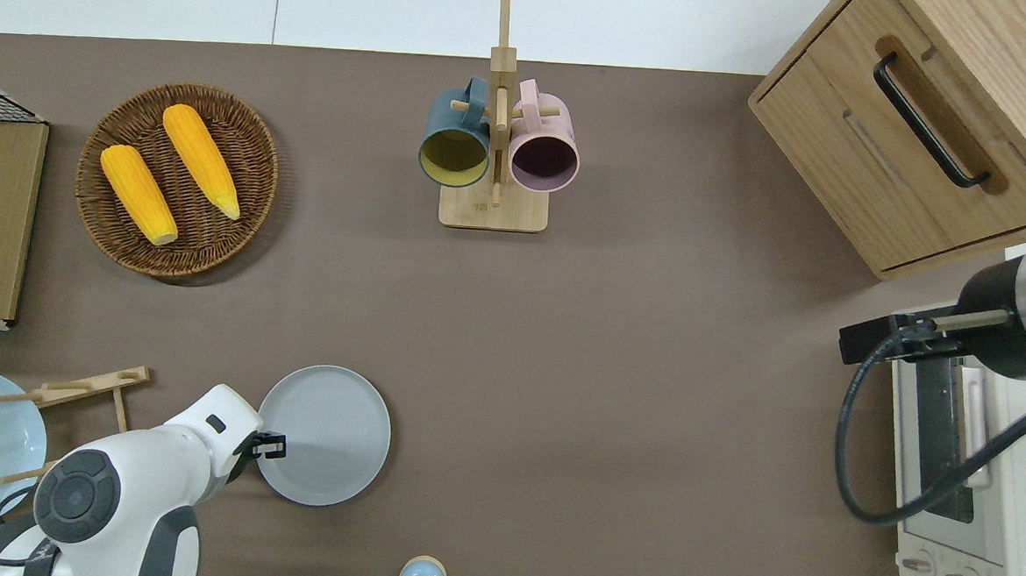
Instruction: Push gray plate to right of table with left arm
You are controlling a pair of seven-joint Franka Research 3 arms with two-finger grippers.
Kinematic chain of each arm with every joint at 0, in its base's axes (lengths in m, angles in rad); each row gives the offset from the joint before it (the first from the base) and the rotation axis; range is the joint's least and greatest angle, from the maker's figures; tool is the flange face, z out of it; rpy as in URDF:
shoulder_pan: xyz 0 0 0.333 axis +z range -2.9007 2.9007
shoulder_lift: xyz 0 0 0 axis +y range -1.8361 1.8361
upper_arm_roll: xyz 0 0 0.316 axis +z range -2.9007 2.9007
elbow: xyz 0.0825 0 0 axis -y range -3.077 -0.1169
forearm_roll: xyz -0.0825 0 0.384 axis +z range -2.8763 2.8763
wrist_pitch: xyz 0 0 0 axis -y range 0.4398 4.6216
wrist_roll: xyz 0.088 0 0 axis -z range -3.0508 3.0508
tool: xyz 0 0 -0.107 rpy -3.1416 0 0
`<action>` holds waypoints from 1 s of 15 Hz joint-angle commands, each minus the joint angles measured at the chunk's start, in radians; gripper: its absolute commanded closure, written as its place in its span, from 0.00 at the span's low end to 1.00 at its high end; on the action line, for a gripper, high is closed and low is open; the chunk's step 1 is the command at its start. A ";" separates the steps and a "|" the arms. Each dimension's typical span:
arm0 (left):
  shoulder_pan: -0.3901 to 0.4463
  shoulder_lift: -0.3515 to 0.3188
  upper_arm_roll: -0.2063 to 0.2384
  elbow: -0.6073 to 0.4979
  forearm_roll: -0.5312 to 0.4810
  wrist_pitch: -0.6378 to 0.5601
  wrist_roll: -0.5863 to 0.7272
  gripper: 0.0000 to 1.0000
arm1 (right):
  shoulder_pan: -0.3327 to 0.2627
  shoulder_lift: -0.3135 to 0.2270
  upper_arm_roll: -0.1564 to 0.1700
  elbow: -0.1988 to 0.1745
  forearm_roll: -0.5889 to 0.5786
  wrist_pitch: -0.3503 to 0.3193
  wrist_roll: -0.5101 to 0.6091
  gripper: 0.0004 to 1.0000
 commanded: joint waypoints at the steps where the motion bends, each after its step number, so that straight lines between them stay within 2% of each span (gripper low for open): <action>1: -0.015 0.010 0.002 -0.016 -0.044 0.025 -0.010 1.00 | -0.011 -0.008 0.004 -0.001 0.008 -0.012 -0.003 0.02; 4: -0.073 0.039 0.000 0.012 -0.092 0.028 -0.046 1.00 | -0.011 -0.008 0.006 0.001 0.008 -0.012 -0.003 0.02; 15: -0.336 0.227 -0.002 0.216 -0.090 0.034 -0.369 1.00 | -0.011 -0.008 0.006 -0.001 0.008 -0.012 -0.003 0.02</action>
